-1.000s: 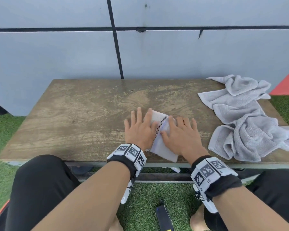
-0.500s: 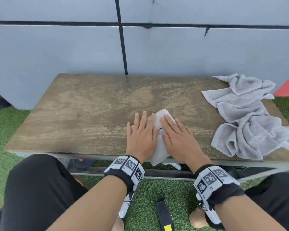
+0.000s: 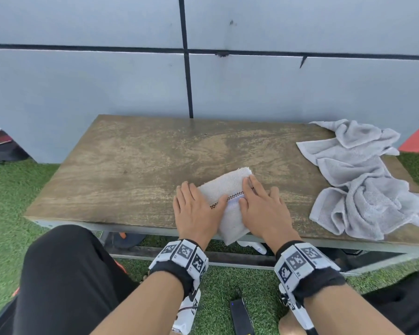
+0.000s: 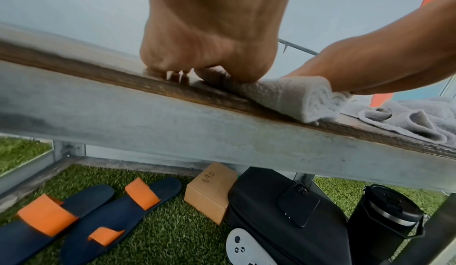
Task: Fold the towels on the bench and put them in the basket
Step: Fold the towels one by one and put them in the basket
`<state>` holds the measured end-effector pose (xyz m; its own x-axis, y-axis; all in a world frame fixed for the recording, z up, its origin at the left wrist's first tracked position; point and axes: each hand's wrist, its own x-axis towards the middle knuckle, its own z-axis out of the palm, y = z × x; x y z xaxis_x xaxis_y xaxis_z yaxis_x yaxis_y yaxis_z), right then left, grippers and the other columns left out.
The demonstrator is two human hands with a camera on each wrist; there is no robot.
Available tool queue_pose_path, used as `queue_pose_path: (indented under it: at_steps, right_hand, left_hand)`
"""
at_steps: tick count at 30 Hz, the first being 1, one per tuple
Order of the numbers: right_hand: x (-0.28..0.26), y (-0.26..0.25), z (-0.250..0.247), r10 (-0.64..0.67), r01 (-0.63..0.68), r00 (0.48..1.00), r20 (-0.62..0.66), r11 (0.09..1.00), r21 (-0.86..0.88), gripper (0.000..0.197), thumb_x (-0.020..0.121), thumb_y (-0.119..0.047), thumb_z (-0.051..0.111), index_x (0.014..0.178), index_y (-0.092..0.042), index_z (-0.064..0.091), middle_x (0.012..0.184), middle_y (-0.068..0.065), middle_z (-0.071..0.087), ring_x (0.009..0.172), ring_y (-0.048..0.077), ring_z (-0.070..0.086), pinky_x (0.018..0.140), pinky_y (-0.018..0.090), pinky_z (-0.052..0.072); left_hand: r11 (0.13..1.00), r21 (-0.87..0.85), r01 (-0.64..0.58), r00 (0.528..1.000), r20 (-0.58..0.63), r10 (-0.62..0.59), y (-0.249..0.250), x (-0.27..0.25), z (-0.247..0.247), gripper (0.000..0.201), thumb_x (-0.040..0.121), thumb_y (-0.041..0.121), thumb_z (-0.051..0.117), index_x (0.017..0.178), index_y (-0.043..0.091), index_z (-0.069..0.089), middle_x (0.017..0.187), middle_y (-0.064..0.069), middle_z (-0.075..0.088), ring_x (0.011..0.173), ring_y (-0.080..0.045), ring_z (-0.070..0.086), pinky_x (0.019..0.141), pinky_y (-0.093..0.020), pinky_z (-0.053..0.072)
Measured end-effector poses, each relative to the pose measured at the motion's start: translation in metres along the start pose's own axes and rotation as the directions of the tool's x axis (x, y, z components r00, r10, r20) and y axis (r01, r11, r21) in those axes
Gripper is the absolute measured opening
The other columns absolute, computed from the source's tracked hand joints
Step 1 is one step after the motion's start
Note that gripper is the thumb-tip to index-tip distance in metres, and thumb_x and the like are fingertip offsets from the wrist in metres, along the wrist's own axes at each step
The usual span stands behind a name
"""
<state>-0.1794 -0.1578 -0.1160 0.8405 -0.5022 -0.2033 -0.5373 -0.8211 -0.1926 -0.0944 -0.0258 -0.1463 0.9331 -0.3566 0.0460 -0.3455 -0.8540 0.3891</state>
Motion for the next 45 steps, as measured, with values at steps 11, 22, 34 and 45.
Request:
queue_pose_path:
  at_steps: [11, 22, 34, 45]
  right_hand:
    - [-0.033, -0.006, 0.010, 0.077, -0.007, 0.968, -0.239, 0.961, 0.278, 0.045, 0.095, -0.049, 0.054, 0.133, -0.026, 0.047, 0.136, -0.001, 0.041, 0.109, 0.028, 0.057, 0.081, 0.039, 0.053]
    - [-0.042, -0.065, -0.032, -0.042, -0.164, 0.984, 0.174, 0.184, 0.969, 0.049, 0.099, -0.062, 0.039, 0.123, -0.030, 0.066, 0.119, 0.001, 0.073, 0.109, 0.024, 0.069, 0.101, 0.048, 0.049]
    - [-0.025, -0.276, -0.097, -0.515, 0.262, 0.848, -0.130, 0.191, 0.946, 0.037, 0.098, -0.041, 0.061, 0.134, -0.031, 0.057, 0.111, -0.013, 0.075, 0.097, 0.008, 0.074, 0.086, 0.041, 0.059]
    - [0.017, -0.399, 0.039, -0.783, 0.646, 0.613, 0.104, 0.572, 0.505, 0.007, 0.099, -0.026, 0.054, 0.099, -0.020, 0.051, 0.082, 0.002, 0.061, 0.068, 0.020, 0.058, 0.058, 0.034, 0.045]
  left_hand:
    - [0.993, -0.102, -0.052, 0.950, 0.301, 0.081, -0.008, 0.003, -0.035, 0.047, 0.084, 0.059, 0.057, 0.096, 0.013, 0.057, 0.102, 0.000, 0.051, 0.104, -0.022, 0.051, 0.092, -0.041, 0.048]
    - [0.713, -0.701, -0.035, 0.927, 0.243, 0.284, -0.007, -0.003, -0.177, 0.019, 0.093, 0.022, 0.062, 0.112, 0.023, 0.062, 0.093, 0.008, 0.071, 0.076, -0.002, 0.068, 0.064, -0.016, 0.050]
    - [0.640, -0.766, 0.059, 0.995, -0.003, -0.096, -0.192, -0.025, -0.335, 0.034, 0.094, 0.023, 0.069, 0.127, 0.026, 0.061, 0.116, 0.003, 0.074, 0.104, -0.017, 0.072, 0.084, -0.039, 0.059]
    - [0.504, -0.759, 0.413, 0.863, 0.149, -0.483, -0.369, -0.058, -0.223, 0.036, 0.100, 0.023, 0.060, 0.133, 0.031, 0.051, 0.122, 0.008, 0.068, 0.108, -0.012, 0.068, 0.089, -0.041, 0.059]
